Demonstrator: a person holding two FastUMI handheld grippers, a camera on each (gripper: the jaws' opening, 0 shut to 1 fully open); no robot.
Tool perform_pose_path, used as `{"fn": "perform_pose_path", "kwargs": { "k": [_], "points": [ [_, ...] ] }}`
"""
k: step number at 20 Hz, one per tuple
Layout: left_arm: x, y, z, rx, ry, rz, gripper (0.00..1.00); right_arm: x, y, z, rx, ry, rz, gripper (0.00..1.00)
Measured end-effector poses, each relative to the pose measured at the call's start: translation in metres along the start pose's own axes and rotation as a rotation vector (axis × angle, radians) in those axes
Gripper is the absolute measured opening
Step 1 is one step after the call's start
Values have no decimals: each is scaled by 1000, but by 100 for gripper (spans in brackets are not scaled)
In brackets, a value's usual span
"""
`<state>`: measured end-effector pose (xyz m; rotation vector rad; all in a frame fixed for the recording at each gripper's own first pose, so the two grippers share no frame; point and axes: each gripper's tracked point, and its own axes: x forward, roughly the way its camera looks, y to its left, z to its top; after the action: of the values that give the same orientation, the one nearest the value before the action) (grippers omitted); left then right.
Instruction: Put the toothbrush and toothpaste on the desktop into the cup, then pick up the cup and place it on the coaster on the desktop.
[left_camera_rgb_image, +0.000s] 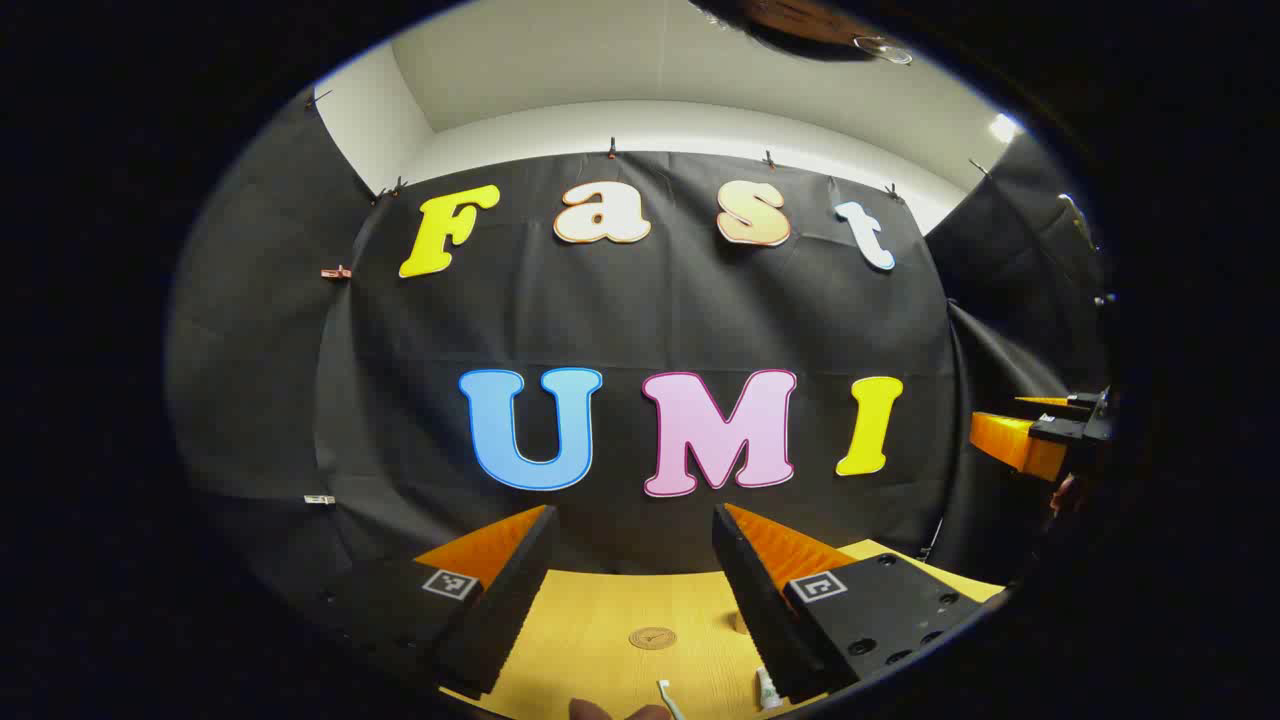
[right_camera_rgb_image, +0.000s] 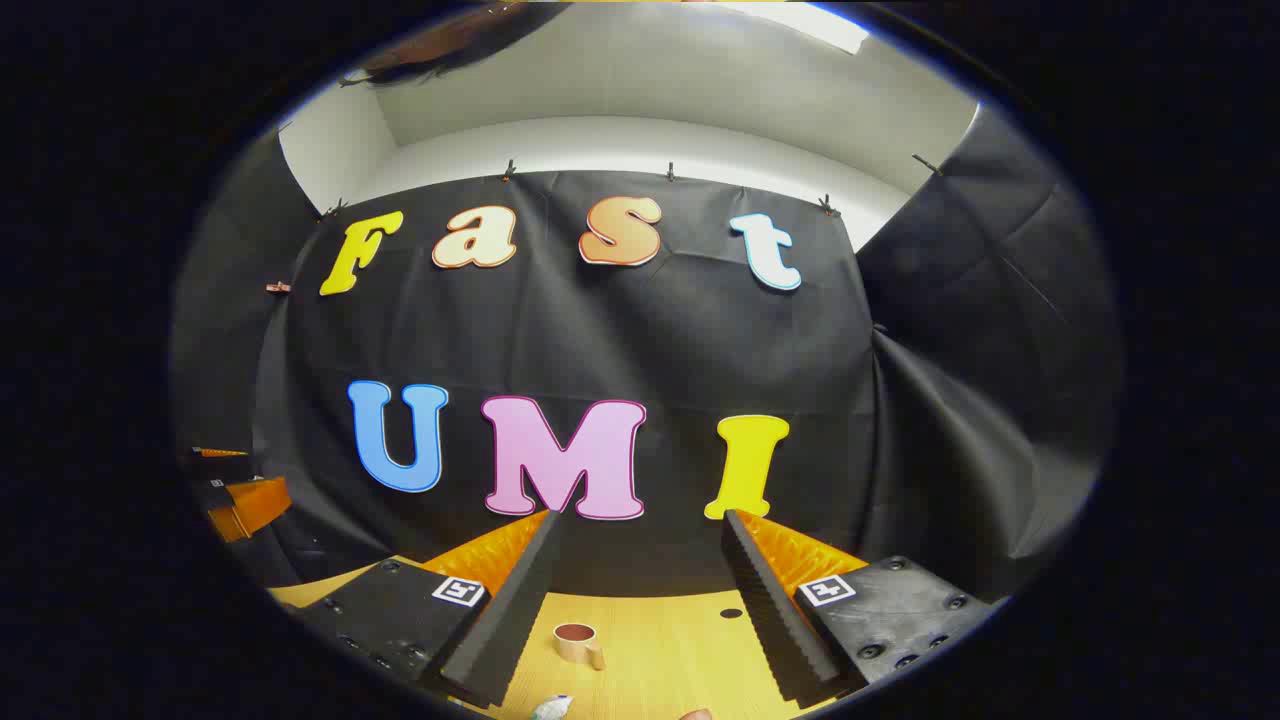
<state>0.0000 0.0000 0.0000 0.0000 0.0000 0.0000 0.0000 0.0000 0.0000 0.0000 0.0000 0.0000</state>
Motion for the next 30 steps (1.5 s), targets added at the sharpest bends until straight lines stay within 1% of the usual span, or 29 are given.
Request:
{"fn": "perform_pose_path", "kwargs": {
  "k": [2,3,4,5,6,7,15,19,22,25,26,27,28,30],
  "points": [
    [-1,1,-3,10,1,-5,97,0,3,0,-12,-4,-1,96],
    [-1,1,-3,10,4,-9,97,-1,5,1,-14,-4,2,94],
    [0,0,-6,5,8,-12,97,-1,9,1,-15,-2,6,96],
    [1,-1,-6,-2,12,-15,97,-2,12,1,-18,-2,11,96],
    [3,-1,-9,-7,16,-16,92,-2,15,0,-23,-3,18,96],
    [3,-1,-8,-7,18,-17,97,-2,17,1,-30,-5,23,96],
    [8,9,-12,6,32,-12,97,0,29,-2,-51,1,34,96],
    [12,15,-19,-3,41,-4,97,3,35,-10,-61,27,33,96],
    [13,19,-27,-4,52,-4,97,3,46,-32,-71,105,49,96],
    [14,23,-37,-8,71,-10,97,3,62,-65,-73,217,71,96],
    [13,26,-41,-6,78,-11,97,2,67,-80,-70,268,78,97],
    [12,28,-46,-3,86,-12,97,1,72,-99,-71,325,83,94],
    [10,32,-52,-1,94,-14,97,-1,80,-117,-71,382,90,97],
    [7,38,-63,6,111,-17,97,-6,94,-159,-81,501,108,97]
  ]
}}
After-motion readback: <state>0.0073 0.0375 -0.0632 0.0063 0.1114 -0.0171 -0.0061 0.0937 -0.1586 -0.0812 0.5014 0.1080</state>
